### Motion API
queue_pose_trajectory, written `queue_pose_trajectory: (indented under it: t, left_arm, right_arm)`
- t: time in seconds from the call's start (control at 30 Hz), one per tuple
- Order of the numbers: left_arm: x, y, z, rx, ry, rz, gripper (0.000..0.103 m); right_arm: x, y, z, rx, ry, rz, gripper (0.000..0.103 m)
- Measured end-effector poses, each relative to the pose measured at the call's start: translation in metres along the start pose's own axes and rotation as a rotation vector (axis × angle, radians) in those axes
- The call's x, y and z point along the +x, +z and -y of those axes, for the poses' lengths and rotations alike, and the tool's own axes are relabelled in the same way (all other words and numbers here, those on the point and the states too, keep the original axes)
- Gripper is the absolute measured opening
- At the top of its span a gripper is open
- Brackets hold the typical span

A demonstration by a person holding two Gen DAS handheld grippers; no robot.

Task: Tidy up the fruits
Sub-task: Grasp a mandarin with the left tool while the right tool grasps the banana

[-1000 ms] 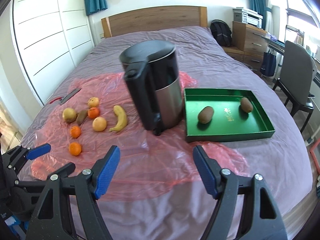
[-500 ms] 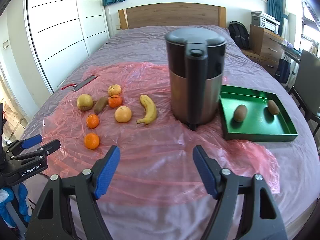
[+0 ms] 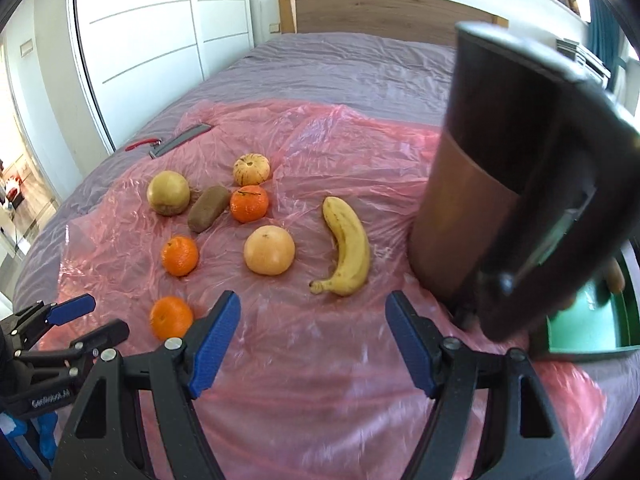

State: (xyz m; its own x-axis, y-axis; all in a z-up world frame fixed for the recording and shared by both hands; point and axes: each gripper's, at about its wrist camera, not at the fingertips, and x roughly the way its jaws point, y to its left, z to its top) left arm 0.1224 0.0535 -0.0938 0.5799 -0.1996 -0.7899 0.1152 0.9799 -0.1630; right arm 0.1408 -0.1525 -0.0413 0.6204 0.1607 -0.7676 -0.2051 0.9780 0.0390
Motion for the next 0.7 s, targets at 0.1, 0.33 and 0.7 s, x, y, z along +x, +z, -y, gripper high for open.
queue_pose_trajectory:
  t: [0.1,0.33,0.7]
  left_arm:
    - [0.020,-0.002,0.006,0.015,0.005,-0.018,0.065]
    - [0.048,-0.003,0.011,0.013,-0.004,-0.046,0.054]
    - [0.058,-0.003,0.016,0.014,-0.038,-0.050,0.047]
  right_arm:
    - [0.027,0.010,0.004,-0.016,0.004,-0.025,0.092]
    - [0.073,0.024,0.013,-0.032,-0.003,-0.056,0.092]
    - [0.114,0.031,0.028,-0.008,0.001,-0.103,0.073]
